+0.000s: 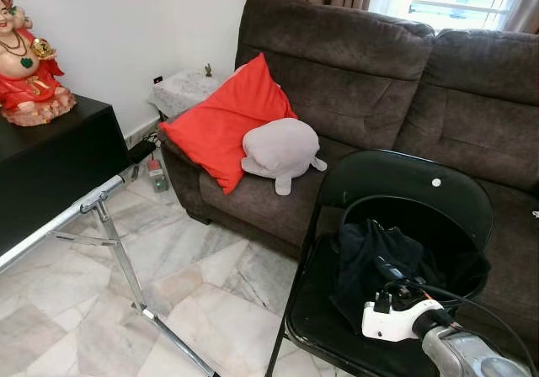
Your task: Hang hanger
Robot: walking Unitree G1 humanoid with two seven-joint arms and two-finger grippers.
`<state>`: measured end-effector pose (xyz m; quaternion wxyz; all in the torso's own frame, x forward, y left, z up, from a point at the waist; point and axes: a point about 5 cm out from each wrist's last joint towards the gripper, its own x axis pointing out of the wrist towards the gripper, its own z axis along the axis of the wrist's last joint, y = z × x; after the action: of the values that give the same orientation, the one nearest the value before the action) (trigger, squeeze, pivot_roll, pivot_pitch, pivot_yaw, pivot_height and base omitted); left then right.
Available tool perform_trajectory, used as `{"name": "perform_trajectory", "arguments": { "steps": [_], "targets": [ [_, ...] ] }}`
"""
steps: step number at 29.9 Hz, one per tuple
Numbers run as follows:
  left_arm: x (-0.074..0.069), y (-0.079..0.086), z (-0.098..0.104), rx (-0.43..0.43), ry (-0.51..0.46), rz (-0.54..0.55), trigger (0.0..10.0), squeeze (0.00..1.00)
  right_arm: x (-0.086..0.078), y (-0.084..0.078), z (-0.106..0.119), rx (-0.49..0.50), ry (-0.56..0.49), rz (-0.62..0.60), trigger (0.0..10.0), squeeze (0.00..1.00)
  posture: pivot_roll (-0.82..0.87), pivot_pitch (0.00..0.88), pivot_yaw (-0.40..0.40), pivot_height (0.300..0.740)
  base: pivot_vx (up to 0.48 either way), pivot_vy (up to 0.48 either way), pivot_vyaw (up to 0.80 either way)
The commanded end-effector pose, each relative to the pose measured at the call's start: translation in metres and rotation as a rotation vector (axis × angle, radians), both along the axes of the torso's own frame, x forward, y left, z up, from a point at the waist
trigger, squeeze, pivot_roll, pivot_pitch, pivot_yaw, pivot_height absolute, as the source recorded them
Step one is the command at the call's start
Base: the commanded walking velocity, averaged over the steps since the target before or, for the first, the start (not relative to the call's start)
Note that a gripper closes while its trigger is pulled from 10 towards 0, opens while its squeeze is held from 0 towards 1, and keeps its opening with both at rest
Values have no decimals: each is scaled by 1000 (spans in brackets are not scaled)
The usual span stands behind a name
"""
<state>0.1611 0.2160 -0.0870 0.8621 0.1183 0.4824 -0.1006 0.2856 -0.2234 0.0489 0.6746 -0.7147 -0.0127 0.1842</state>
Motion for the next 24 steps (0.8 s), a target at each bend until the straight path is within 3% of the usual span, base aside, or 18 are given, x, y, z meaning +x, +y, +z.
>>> {"name": "perform_trajectory", "arguments": {
  "steps": [1, 7, 8, 9, 24],
  "targets": [
    [-3, 2, -1, 2, 12, 6, 10000, 0, 2, 5, -1, -2, 8, 25, 10000, 0, -53, 7, 11, 740, 0, 0, 0],
    [-3, 1, -1, 2, 13, 7, 10000, 0, 5, 3, -8, -44, 57, 1, 10000, 0, -51, 8, 11, 740, 0, 0, 0],
    [-3, 1, -1, 2, 12, 7, 10000, 0, 5, 2, -9, -49, 60, 1, 7882, 0, -50, 8, 10, 740, 0, 0, 0],
    [-3, 1, -1, 2, 12, 7, 10000, 0, 5, 2, -10, -51, 62, 1, 0, 0, -50, 8, 10, 740, 0, 0, 0],
    [-3, 1, -1, 2, 12, 8, 10000, 0, 9, 6, -7, -25, 28, 6, 0, 0, -50, 9, 11, 740, 0, 0, 0]
  ]
}}
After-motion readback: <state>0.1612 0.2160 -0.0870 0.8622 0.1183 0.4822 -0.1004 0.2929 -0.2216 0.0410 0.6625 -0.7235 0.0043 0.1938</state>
